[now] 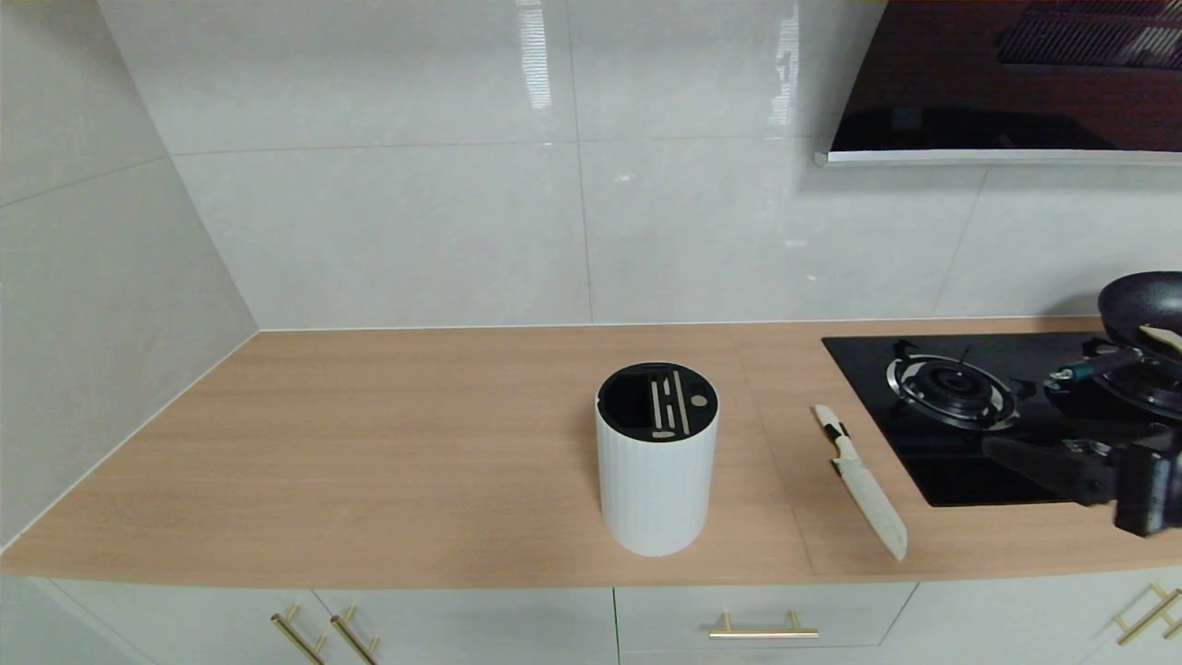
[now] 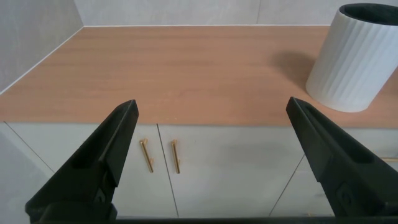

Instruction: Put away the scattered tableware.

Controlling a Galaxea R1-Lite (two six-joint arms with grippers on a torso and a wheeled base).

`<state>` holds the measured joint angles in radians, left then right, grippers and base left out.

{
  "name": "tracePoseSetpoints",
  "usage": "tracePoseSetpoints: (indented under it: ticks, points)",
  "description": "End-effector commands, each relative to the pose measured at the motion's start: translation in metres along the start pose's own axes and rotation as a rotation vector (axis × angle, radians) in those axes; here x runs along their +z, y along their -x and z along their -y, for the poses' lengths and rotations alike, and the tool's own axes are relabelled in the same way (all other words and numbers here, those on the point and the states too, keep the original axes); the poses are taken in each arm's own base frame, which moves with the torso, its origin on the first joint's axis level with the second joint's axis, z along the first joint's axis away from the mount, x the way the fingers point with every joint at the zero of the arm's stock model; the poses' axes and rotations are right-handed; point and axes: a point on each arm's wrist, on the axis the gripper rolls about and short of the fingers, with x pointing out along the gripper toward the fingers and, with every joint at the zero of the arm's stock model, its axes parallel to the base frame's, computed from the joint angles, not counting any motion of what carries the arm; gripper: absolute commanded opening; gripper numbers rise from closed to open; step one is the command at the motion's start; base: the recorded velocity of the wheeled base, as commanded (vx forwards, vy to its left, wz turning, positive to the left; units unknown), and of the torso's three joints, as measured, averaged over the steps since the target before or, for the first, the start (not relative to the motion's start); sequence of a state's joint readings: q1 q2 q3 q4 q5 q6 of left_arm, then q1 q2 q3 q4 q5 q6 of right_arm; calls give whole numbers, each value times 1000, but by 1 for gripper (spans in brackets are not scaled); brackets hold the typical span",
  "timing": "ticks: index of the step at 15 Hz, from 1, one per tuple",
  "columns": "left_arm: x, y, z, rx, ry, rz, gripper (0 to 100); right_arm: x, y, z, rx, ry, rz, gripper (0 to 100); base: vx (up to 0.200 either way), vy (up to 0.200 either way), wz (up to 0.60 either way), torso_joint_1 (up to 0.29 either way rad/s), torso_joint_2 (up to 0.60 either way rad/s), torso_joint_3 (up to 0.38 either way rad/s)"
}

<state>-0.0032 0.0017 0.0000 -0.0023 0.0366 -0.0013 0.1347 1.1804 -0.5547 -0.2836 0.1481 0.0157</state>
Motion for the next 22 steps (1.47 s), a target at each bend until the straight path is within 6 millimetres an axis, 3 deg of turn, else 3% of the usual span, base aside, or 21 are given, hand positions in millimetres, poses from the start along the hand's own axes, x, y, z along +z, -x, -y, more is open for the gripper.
tracePoseSetpoints:
  ticks: [1,4,7,14,18,22]
  points:
    - [0,0,0,0,0,1,100,-10,-98,11,-41,21,-88,100,0,0,0,0,0,0]
    - [0,0,0,0,0,1,100,-12,-135,17,-73,37,-123,100,0,0,0,0,0,0]
    - [0,0,0,0,0,1,100,-5,-158,20,-79,46,-113,100,0,0,0,0,0,0]
    - [0,0,0,0,0,1,100,-75,-227,33,-143,62,-258,100,0,0,0,0,0,0]
    - [0,0,0,0,0,1,100,-102,-251,41,-183,63,-285,100,0,0,0,0,0,0]
    - [0,0,0,0,0,1,100,-113,-263,56,-208,43,-300,100,0,0,0,0,0,0]
